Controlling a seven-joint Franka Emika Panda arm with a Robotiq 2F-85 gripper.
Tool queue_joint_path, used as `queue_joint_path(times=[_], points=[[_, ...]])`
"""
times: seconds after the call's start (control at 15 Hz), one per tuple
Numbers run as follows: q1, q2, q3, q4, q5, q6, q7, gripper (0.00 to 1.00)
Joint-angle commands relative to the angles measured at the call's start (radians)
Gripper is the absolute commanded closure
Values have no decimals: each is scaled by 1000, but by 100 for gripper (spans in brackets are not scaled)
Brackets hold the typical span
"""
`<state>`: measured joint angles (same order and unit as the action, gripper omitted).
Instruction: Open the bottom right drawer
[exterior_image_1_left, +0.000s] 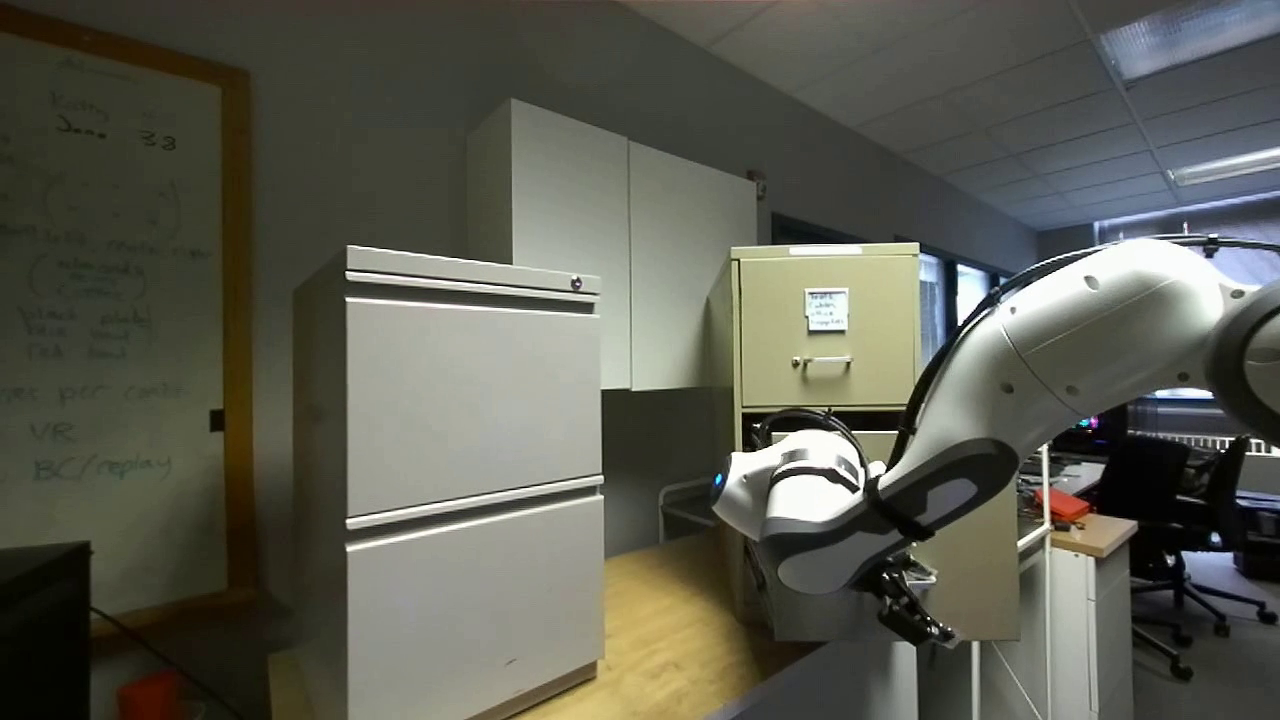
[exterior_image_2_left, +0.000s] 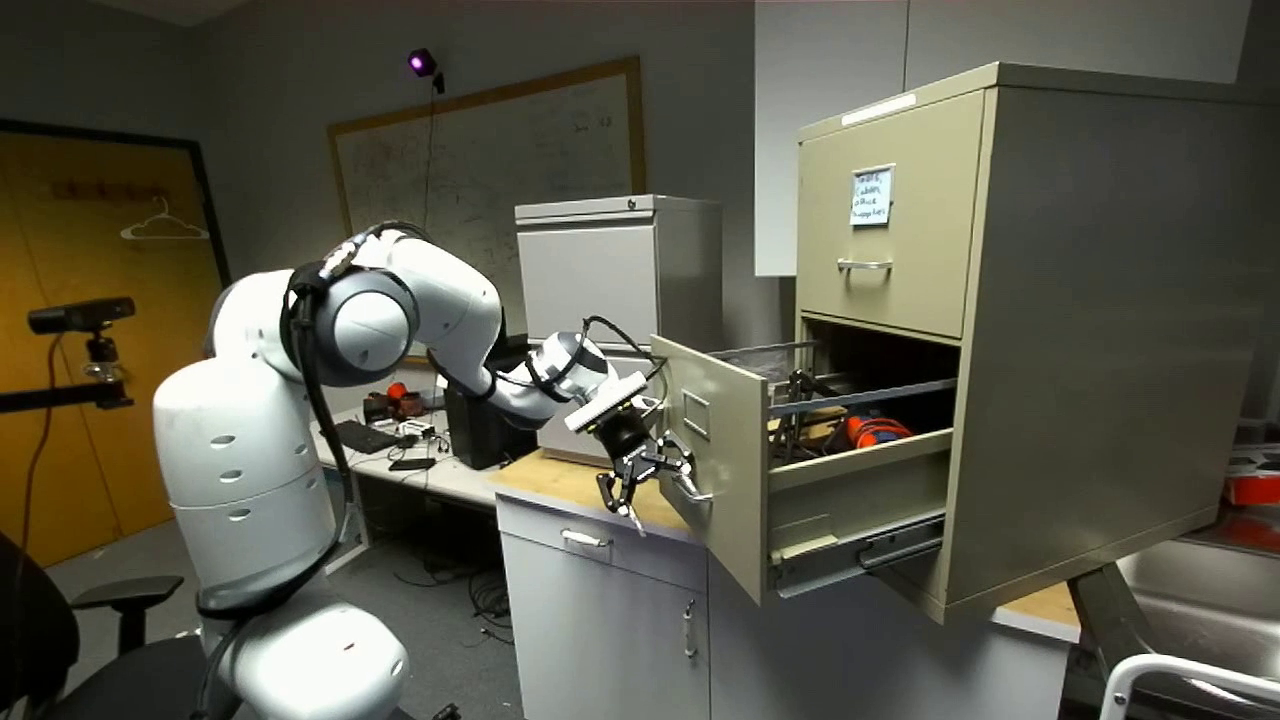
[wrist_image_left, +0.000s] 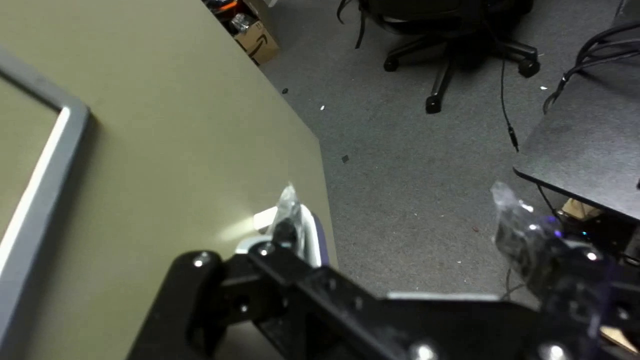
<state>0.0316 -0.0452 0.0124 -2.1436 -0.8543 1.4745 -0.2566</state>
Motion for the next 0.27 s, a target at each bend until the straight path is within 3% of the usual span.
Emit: queue_joint_path(times=[0.0,0.2], points=[[-22,-60,-23,-8,124,-60,-55,0],[-29,-91,-39,0,216,-108,-55,0]])
